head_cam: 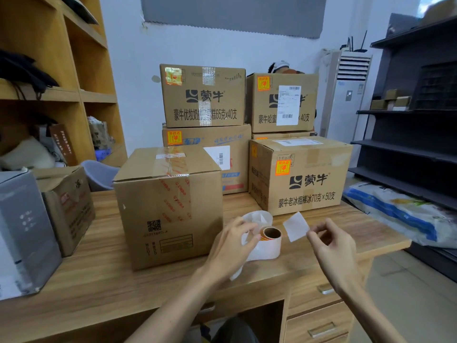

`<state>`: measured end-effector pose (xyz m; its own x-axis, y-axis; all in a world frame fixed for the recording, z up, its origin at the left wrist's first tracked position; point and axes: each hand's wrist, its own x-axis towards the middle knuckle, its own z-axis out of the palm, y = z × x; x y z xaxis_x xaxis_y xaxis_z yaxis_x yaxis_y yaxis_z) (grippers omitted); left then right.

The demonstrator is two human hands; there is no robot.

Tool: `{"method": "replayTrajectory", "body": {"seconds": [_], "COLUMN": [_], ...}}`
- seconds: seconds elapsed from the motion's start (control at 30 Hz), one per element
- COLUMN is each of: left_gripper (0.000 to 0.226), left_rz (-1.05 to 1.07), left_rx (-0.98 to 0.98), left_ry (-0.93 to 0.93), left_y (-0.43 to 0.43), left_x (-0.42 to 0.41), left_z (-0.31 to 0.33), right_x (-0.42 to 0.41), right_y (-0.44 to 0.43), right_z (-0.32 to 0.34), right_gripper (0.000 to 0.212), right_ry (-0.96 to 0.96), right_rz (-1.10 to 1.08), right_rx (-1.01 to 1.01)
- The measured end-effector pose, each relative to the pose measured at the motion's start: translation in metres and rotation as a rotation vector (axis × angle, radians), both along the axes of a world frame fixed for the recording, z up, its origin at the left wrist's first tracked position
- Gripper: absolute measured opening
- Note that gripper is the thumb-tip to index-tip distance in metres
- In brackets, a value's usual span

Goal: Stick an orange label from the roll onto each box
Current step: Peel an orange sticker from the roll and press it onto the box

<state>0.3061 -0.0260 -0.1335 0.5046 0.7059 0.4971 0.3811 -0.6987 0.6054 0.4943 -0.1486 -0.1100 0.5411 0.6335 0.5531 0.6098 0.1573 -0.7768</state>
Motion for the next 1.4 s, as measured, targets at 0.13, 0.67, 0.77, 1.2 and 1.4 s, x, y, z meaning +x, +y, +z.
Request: {"method": "replayTrajectory", "body": {"seconds": [0.13, 0.67, 0.77, 1.2, 1.4], "left_gripper": [0.014, 0.008, 0.010, 0.006, 0.005], "left_rz": [0.018, 0.259, 0.284, 0.289, 0.397], "left_rx": [-0.039, -0.156, -0.171, -0.102, 0.082], "left_ry": [-0.153, -0.483, -0.545, -0.369, -0.210], "left_y": [-0.009, -0.029, -0.030, -0.030, -0.025], "left_x": [-0.006, -0.079, -0.110, -0.218, -0.236], "left_z": [0.034, 0.116, 0.124, 0.132, 0.120], "right_x": [-0.023, -0.115, -0.123, -0.197, -0.216], "right_y": [0.008, 0.054, 0.054, 0.088, 0.097], "right_z": [0.012, 0.056, 0.062, 0.094, 0.085], "right_gripper": [0.016, 0.022, 0.022, 0.009, 0.010], "right_ry": [-0.249, -0.908, -0.786, -0.117, -0.222], "right_rz": [-0.049, -0.014, 0.139, 0.682, 0.637], "right_rx": [0.042, 0.432, 0.450, 0.126, 0.120]}}
